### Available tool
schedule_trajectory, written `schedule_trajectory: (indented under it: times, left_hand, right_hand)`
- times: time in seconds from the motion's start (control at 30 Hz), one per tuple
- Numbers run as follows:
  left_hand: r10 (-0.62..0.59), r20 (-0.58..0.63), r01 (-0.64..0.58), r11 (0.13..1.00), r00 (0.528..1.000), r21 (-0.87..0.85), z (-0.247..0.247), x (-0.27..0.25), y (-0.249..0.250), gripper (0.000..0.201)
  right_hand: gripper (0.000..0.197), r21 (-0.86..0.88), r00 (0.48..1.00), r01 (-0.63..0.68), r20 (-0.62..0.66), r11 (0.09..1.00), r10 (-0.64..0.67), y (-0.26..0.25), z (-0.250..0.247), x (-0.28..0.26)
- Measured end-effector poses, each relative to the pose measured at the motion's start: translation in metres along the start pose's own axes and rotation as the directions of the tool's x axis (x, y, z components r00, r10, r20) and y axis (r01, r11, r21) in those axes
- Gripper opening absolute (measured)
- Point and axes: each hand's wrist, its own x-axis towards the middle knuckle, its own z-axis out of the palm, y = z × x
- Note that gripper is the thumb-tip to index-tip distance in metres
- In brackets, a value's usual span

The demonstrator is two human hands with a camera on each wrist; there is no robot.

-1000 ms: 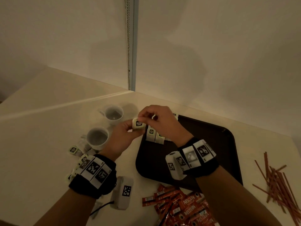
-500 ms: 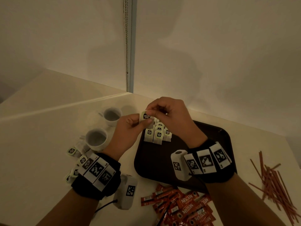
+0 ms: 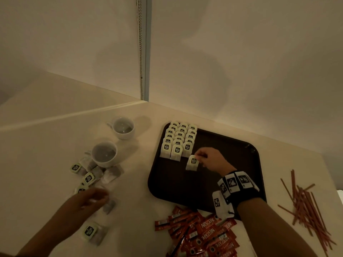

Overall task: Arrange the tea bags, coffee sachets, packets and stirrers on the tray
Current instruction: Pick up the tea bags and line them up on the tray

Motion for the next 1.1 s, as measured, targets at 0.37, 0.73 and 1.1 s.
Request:
schedule_trajectory:
  times: [0.37,0.73,1.1]
  left_hand:
    - [-0.404,-0.102,0.413,0.907,0.909,0.087,-0.031,-0.049,-0.117,0.015]
    - [-0.445,-0.178,0.459,0.887,0.878,0.045,-0.033,-0.062,-0.121,0.016]
    - [-0.294,-0.295,0.353,0.920,0.909,0.171,-0.015,-0.062,-0.063,0.018]
  right_hand:
    - [0.007,0.191,0.987,0.023,-0.162,0.981,0.008,0.001,0.024,0.032]
    - [0.014,0.138,0.969,0.003,-0.244,0.990,0.032,-0.003,0.029,0.045]
    - [0.011,0.092,0.910,0.398,-0.169,0.913,-0.379,-0.101,0.068,0.004]
